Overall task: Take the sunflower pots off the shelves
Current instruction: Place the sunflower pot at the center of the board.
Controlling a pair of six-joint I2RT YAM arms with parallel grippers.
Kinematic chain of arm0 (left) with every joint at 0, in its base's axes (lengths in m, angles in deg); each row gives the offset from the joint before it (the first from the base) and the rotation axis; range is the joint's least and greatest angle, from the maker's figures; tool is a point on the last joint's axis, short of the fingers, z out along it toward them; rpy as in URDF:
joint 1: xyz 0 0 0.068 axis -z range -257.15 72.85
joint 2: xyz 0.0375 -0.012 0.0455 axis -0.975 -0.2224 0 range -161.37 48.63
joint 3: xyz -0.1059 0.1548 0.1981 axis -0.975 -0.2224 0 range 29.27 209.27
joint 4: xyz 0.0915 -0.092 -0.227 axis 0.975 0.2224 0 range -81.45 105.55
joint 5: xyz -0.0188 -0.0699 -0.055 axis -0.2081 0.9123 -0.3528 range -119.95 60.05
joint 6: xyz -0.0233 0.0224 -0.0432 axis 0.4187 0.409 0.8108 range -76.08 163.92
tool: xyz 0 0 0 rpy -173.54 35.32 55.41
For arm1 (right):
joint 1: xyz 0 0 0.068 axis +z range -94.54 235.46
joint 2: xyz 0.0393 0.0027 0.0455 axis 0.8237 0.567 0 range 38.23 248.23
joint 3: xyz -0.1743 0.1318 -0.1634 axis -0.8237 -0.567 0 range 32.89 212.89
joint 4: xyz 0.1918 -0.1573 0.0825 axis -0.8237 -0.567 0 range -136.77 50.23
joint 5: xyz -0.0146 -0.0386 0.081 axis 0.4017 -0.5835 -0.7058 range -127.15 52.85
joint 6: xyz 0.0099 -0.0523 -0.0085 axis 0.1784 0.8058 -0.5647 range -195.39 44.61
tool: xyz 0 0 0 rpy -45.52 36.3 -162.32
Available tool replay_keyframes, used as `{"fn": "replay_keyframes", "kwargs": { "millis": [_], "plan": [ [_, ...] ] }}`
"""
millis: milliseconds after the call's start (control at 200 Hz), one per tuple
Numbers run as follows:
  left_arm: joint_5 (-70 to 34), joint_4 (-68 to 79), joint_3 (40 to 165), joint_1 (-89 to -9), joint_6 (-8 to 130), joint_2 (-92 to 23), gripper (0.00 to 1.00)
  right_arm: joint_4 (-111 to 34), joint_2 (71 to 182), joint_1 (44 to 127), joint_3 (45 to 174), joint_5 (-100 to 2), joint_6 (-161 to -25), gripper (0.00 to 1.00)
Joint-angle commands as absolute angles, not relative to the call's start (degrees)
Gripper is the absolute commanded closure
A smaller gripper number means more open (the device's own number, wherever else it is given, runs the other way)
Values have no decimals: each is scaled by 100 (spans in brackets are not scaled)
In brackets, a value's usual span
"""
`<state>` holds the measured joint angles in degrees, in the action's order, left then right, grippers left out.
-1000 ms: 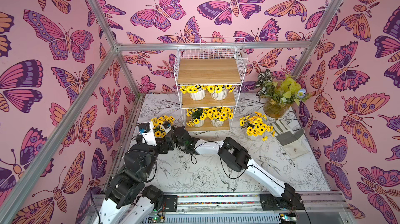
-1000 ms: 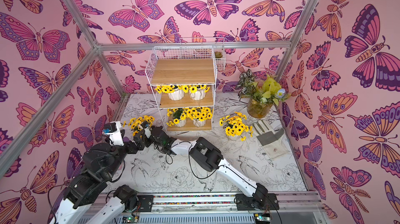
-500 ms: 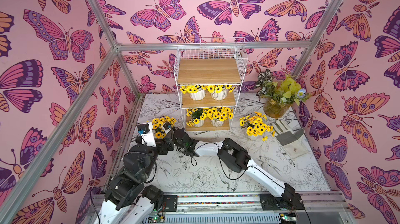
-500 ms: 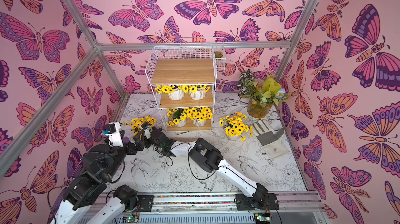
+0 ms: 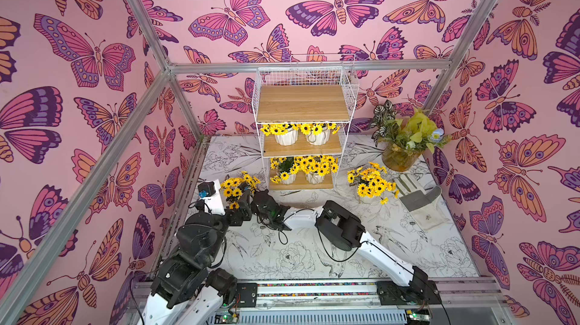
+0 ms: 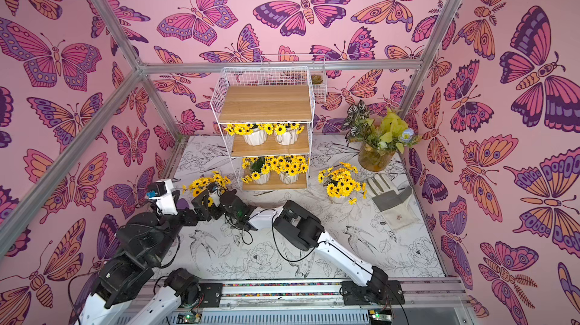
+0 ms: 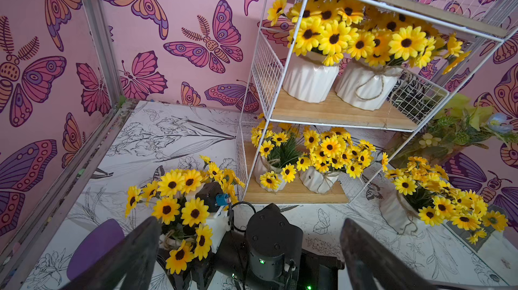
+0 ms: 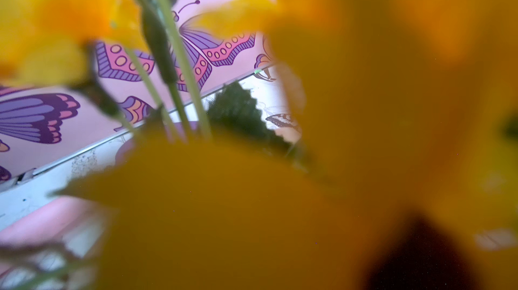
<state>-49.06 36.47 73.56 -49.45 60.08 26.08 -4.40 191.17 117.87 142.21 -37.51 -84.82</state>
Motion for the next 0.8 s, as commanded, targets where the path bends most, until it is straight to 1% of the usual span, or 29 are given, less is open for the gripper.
{"fn": "replay_keyframes", "kwargs": {
  "millis": [0, 270, 476, 651, 796],
  "plan": [
    [-4911, 3632, 7293, -4982, 6019, 2731, 0, -1487, 18982, 11838, 14201, -3588, -8374, 1],
    [-4852, 3903, 7357, -4982, 5949, 2668, 0, -2654, 18949, 11851, 14556, -3628, -8367, 1],
    [-4806, 3973, 7370, -4982, 5891, 2552, 0, -2666, 18696, 11916, 14315, -3752, -8155, 1],
    [-4753, 3983, 7417, -4982, 5891, 2534, 0, -3831, 18795, 11905, 15078, -3930, -7961, 1],
    [-4792, 4102, 7488, -4982, 5799, 2560, 0, -4413, 18657, 11882, 15026, -4142, -7816, 1]
  ]
}}
